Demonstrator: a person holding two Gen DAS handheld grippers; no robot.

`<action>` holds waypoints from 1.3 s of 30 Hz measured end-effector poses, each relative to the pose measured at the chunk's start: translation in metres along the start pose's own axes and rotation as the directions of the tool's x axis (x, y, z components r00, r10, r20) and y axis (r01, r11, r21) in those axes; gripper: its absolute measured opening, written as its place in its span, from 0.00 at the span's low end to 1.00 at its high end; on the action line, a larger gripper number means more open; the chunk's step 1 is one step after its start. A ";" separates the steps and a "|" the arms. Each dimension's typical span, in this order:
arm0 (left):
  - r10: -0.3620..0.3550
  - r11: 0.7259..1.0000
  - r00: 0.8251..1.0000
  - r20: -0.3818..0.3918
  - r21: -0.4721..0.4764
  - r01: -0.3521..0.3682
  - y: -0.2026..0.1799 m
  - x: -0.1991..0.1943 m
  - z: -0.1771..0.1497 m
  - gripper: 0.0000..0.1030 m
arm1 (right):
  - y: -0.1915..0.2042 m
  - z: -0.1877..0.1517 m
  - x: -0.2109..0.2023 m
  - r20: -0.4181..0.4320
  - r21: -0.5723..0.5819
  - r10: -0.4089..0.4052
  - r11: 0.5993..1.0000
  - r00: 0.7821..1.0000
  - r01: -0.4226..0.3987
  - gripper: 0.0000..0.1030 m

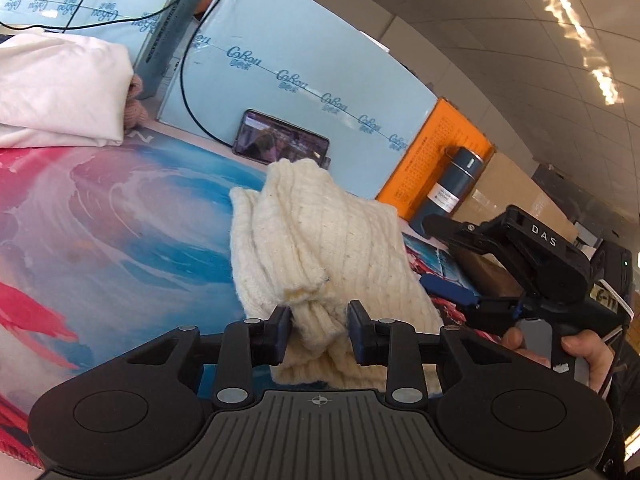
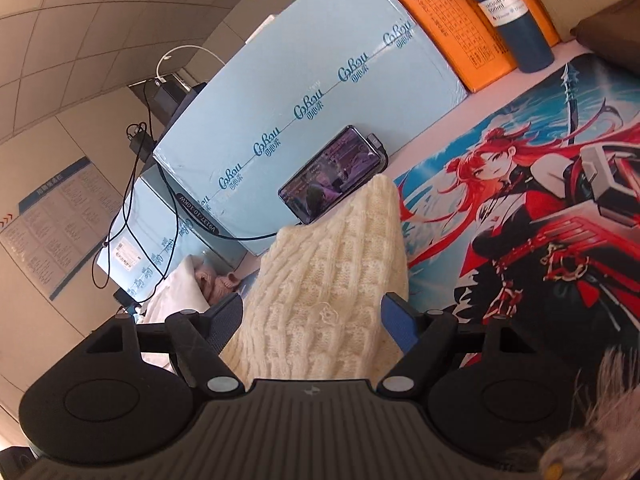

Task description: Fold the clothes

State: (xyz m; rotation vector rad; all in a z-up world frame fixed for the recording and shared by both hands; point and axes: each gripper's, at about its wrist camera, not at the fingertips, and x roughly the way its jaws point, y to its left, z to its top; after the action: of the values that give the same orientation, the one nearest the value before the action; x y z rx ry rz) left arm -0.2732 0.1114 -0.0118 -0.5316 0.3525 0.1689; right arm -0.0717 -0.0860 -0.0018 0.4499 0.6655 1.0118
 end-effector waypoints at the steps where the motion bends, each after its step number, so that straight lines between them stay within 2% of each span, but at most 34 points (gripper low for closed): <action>1: -0.014 1.000 1.000 0.011 0.018 0.014 -0.003 -0.002 0.001 0.64 | 0.006 -0.002 -0.004 0.011 -0.052 0.009 0.999 1.000 -0.008 0.78; 3: 0.006 1.000 0.997 0.077 0.021 -0.007 0.000 -0.013 0.008 0.74 | 0.020 -0.010 -0.009 0.012 -0.163 0.041 0.986 0.999 -0.039 0.81; 4: 0.036 0.999 0.993 0.113 0.013 -0.038 0.004 -0.019 0.011 0.75 | 0.026 -0.013 -0.010 0.008 -0.211 0.057 0.976 0.998 -0.054 0.82; 7: 0.194 0.981 0.963 0.187 -0.067 -0.185 0.025 -0.035 0.021 0.76 | 0.046 -0.025 -0.005 -0.038 -0.318 0.092 0.943 0.995 -0.099 0.84; 9: 0.254 0.963 0.949 0.189 -0.141 -0.230 0.041 -0.043 0.023 0.76 | 0.058 -0.034 0.004 -0.096 -0.369 0.104 0.920 0.990 -0.133 0.84; 12: 0.283 0.946 0.942 0.180 -0.216 -0.243 0.058 -0.048 0.022 0.76 | 0.078 -0.050 0.019 -0.195 -0.437 0.117 0.879 0.974 -0.193 0.87; 14: 0.281 0.942 0.945 0.168 -0.235 -0.239 0.062 -0.047 0.020 0.77 | 0.086 -0.057 0.031 -0.249 -0.449 0.127 0.863 0.960 -0.230 0.95; 15: 0.276 0.943 0.948 0.161 -0.237 -0.234 0.062 -0.046 0.019 0.77 | 0.090 -0.060 0.038 -0.268 -0.450 0.118 0.862 0.956 -0.232 0.95; 18: 0.250 0.950 0.956 0.150 -0.226 -0.213 0.060 -0.042 0.017 0.77 | 0.095 -0.064 0.055 -0.270 -0.441 0.042 0.882 0.962 -0.162 0.94; 19: 0.242 0.953 0.959 0.149 -0.222 -0.206 0.058 -0.041 0.017 0.77 | 0.094 -0.065 0.059 -0.265 -0.436 0.022 0.889 0.964 -0.141 0.88; 20: 0.236 0.955 0.961 0.148 -0.219 -0.201 0.057 -0.040 0.017 0.77 | 0.092 -0.064 0.062 -0.258 -0.424 0.010 0.897 0.966 -0.122 0.73; 22: 0.225 0.958 0.964 0.145 -0.211 -0.192 0.054 -0.037 0.017 0.77 | 0.083 -0.058 0.061 -0.236 -0.380 0.007 0.920 0.972 -0.099 0.50; 25: 0.205 0.963 0.970 0.131 -0.201 -0.177 0.049 -0.030 0.017 0.78 | 0.065 -0.048 0.053 -0.224 -0.264 0.067 0.956 0.972 -0.127 0.18; 29: 0.149 0.980 0.986 0.071 -0.145 -0.138 0.035 -0.013 0.015 0.78 | 0.053 -0.036 0.029 -0.122 -0.191 0.114 0.972 0.986 -0.136 0.16; 32: 0.141 0.986 0.990 0.003 -0.090 -0.141 0.021 0.003 0.014 0.78 | 0.044 -0.026 0.008 -0.033 -0.157 0.129 0.979 0.991 -0.133 0.16; 33: 0.152 0.987 0.988 -0.017 -0.046 -0.153 0.013 0.009 0.014 0.77 | 0.040 -0.023 0.002 -0.010 -0.143 0.139 0.980 0.990 -0.139 0.16; 34: 0.165 0.986 0.986 -0.033 0.005 -0.165 0.004 0.014 0.014 0.75 | 0.035 -0.020 -0.005 0.015 -0.127 0.152 0.981 0.988 -0.149 0.16; 35: 0.149 0.988 0.987 -0.052 0.041 -0.147 -0.002 0.020 0.013 0.71 | 0.030 -0.016 -0.012 0.043 -0.108 0.163 0.982 0.986 -0.158 0.15; 37: 0.108 0.990 0.990 -0.090 0.102 -0.099 -0.012 0.031 0.011 0.31 | 0.018 -0.010 -0.027 0.114 -0.068 0.175 0.983 0.978 -0.168 0.13; 39: 0.081 0.987 0.991 -0.106 0.150 -0.064 -0.019 0.037 0.008 0.23 | 0.005 -0.003 -0.044 0.184 -0.035 0.161 0.987 0.970 -0.157 0.12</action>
State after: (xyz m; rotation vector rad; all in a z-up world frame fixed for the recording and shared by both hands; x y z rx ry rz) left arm -0.2321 0.1018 -0.0106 -0.3841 0.4906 0.1826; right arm -0.0927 -0.1221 0.0129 0.5804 0.4559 1.1113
